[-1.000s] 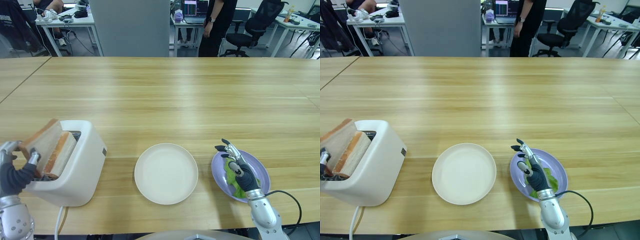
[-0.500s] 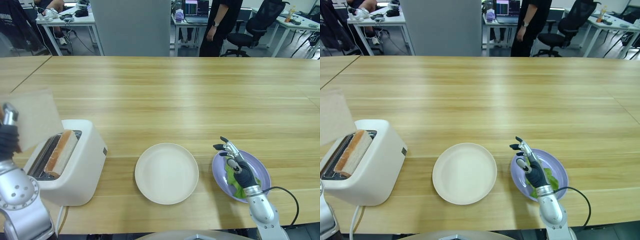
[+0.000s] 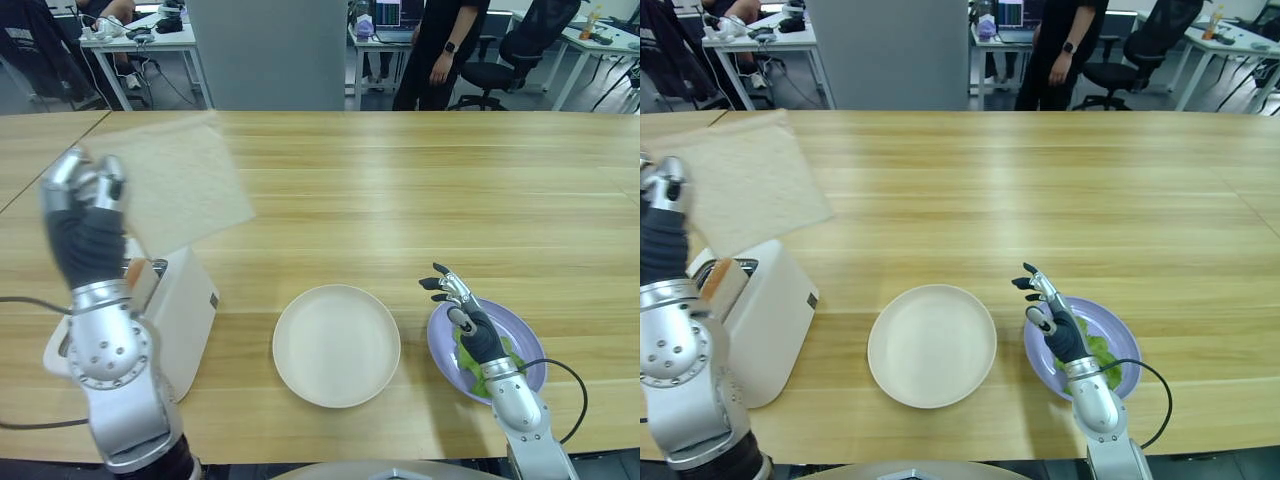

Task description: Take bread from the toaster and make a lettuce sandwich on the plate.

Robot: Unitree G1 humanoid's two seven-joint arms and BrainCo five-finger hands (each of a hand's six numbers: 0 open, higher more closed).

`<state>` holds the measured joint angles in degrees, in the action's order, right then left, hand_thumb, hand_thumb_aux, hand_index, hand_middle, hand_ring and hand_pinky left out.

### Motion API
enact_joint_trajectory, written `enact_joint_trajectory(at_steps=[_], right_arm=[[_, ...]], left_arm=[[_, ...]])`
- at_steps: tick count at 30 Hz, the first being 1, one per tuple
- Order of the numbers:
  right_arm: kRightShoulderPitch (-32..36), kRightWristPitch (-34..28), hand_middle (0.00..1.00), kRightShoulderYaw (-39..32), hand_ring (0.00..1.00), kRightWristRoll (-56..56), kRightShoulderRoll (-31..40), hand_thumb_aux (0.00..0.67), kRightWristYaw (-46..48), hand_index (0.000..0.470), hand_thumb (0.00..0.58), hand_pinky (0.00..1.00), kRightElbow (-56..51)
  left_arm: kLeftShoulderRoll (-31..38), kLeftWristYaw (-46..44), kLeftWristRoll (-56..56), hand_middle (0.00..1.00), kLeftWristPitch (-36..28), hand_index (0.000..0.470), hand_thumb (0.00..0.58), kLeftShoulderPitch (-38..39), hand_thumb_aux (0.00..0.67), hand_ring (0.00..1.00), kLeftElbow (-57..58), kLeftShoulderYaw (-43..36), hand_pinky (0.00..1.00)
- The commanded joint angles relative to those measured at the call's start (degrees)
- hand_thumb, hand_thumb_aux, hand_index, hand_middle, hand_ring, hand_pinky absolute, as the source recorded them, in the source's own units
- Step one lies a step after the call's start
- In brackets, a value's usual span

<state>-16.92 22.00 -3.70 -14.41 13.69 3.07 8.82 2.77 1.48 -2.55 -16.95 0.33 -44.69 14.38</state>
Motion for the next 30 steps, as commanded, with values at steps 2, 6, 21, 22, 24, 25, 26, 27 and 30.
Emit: enact_joint_trajectory(at_steps=[2, 6, 21, 22, 24, 25, 26, 27, 30], right_arm=[[1.9, -0.71, 0.27, -0.15, 0.27, 1.07, 0.26, 0.0, 1.28, 0.0, 0.0, 0.27, -0.51], [3.03, -0.77, 0.27, -0.7, 0.27, 1.69, 0.26, 0.0, 2.4, 0.0, 0.0, 0.27, -1.22], [5.47, -0.64, 0.27, -1.16, 0.27, 3.1, 0.85, 0.0, 4.88, 0.0, 0.0, 0.27, -2.23], [5.59, -0.65, 0.27, -1.18, 0.27, 3.15, 0.85, 0.0, 4.98, 0.0, 0.0, 0.27, -2.25], [5.93, -0.61, 0.27, -1.36, 0.27, 3.3, 0.86, 0.0, 5.27, 0.0, 0.0, 0.27, -2.42], [6.08, -0.59, 0.27, -1.45, 0.27, 3.39, 0.86, 0.0, 5.43, 0.0, 0.0, 0.27, -2.49], [6.19, -0.55, 0.26, -1.51, 0.26, 3.45, 0.85, 0.0, 5.54, 0.0, 0.0, 0.26, -2.55], [6.24, -0.55, 0.27, -1.53, 0.27, 3.48, 0.83, 0.0, 5.62, 0.0, 0.0, 0.27, -2.55], [6.21, -0.56, 0.27, -1.5, 0.27, 3.53, 0.76, 0.0, 5.73, 0.0, 0.0, 0.27, -2.43]], left_arm=[[-2.38, -5.07, 3.14, 1.0, -0.61, 0.46, 0.58, 5.89, 0.67, 1.0, 8.15, -11.64, 1.0], [-1.57, -8.39, 3.95, 1.0, 3.46, 0.46, 0.58, 9.3, 0.67, 1.0, 14.82, -16.08, 1.0], [3.27, -9.92, -3.56, 1.0, 15.82, 0.46, 0.58, 12.0, 0.67, 1.0, 33.08, -24.49, 1.0], [3.04, -9.53, -3.94, 1.0, 16.38, 0.46, 0.58, 11.92, 0.67, 1.0, 33.99, -24.76, 1.0], [2.83, -8.24, -5.6, 1.0, 17.6, 0.46, 0.58, 11.85, 0.67, 1.0, 36.26, -25.56, 1.0], [2.62, -7.35, -6.38, 1.0, 18.11, 0.46, 0.58, 11.82, 0.67, 1.0, 37.37, -25.76, 1.0], [2.52, -6.75, -7.21, 1.0, 18.59, 0.46, 0.58, 11.8, 0.67, 1.0, 38.49, -26.18, 1.0], [2.18, -5.83, -7.84, 1.0, 18.96, 0.46, 0.58, 11.82, 0.67, 1.0, 39.35, -26.26, 1.0], [2.23, -3.48, -10.83, 1.0, 19.58, 0.46, 0.58, 11.52, 0.67, 1.0, 42.01, -27.16, 1.0]])
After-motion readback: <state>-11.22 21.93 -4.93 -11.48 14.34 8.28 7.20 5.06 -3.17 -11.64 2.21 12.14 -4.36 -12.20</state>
